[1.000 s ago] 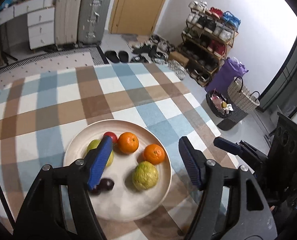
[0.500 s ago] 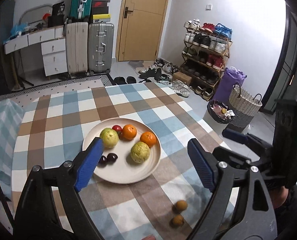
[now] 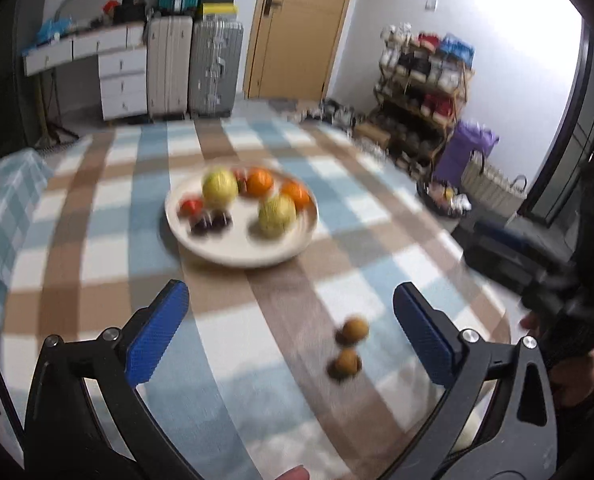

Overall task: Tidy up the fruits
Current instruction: 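Move both tools back toward the two small brown round fruits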

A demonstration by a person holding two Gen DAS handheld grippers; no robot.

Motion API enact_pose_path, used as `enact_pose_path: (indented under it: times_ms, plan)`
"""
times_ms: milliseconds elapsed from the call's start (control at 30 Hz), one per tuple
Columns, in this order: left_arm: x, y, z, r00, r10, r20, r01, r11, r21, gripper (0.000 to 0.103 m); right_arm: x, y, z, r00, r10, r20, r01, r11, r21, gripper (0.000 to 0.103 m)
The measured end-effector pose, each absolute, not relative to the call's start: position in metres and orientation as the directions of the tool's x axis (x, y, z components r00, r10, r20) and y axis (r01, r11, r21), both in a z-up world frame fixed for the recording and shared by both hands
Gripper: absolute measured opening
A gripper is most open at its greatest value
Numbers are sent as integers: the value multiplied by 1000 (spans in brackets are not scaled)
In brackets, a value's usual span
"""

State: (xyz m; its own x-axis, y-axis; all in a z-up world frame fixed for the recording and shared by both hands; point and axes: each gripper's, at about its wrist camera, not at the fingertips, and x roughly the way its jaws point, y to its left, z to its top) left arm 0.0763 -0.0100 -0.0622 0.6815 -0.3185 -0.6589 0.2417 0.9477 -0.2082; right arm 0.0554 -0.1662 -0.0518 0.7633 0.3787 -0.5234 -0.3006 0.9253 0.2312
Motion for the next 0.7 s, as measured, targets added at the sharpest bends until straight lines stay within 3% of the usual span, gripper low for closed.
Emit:
enact_pose_path:
  times_ms: [333,700]
  plan:
    - [76,-35,-121,570,-378,-730,266,925,-272,102,30,-174,-64,772,329,-544,-252,944,213,102]
    - [90,-65,-155,495,-355,-793,305,926,-224,102,34,-178,-92,748,332,-575,-245,943,226,103]
